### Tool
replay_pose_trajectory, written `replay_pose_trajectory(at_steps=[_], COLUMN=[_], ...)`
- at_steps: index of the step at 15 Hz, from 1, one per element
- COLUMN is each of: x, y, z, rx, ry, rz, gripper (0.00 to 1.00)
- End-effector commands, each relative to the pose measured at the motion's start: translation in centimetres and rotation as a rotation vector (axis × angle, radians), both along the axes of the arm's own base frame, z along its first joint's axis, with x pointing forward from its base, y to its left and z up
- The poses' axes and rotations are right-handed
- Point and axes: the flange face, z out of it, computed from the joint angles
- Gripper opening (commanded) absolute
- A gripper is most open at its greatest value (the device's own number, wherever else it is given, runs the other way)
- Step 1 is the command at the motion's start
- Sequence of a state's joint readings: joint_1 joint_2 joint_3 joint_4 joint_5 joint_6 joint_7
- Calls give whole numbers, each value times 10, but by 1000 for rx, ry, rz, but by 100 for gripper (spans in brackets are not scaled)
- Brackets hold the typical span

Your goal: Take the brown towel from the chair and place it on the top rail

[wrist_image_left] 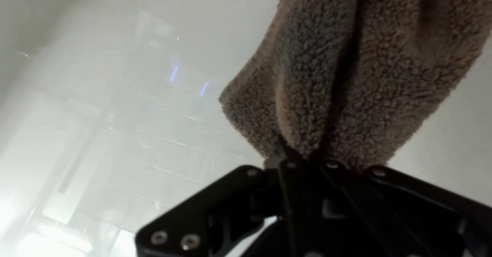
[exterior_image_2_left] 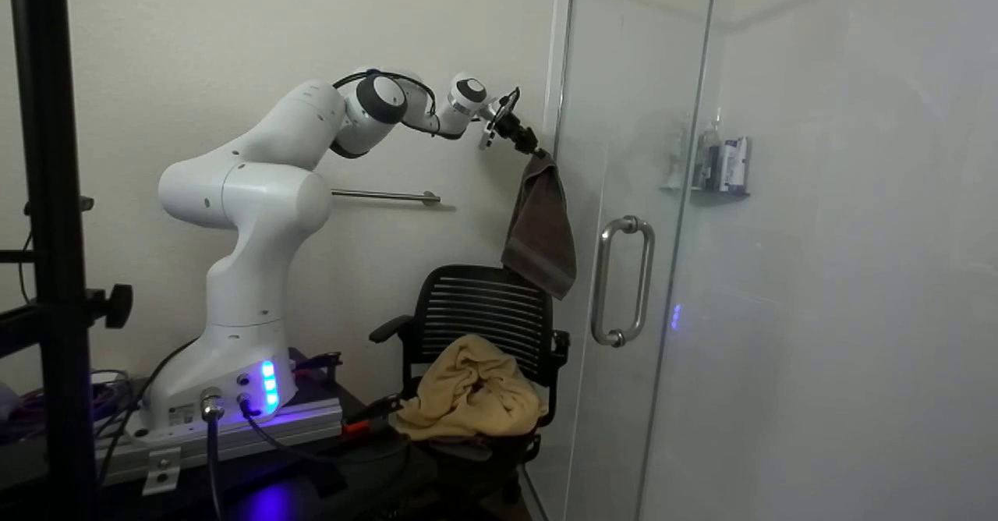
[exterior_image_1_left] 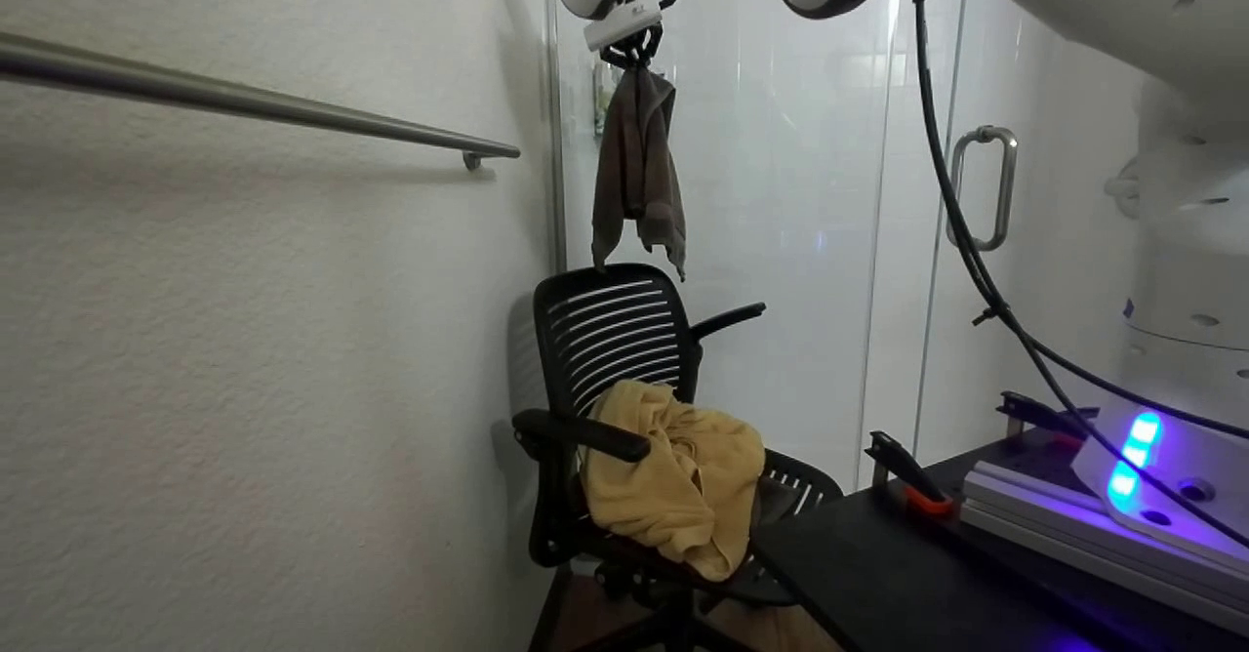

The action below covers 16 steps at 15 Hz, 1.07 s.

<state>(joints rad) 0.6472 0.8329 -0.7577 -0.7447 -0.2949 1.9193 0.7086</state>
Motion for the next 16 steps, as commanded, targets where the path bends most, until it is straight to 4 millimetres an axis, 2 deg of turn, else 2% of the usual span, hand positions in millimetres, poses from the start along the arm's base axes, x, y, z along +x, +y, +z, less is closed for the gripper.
replay_pose_trajectory(at_steps=[1,4,6,8,11,14,16], x=[2,4,6,10,20,24,25], y=[-9,-17,-14,0,28,43,44], z=[20,21,5,-30,-93,-135,-158], rx=[9,28,48,71,99,83,75], ry=[-73,-92,-38,56,153,209,257], rz=[-46,-81,-81,-49,15,29,28], gripper=[2,2,2,5,2,2,2])
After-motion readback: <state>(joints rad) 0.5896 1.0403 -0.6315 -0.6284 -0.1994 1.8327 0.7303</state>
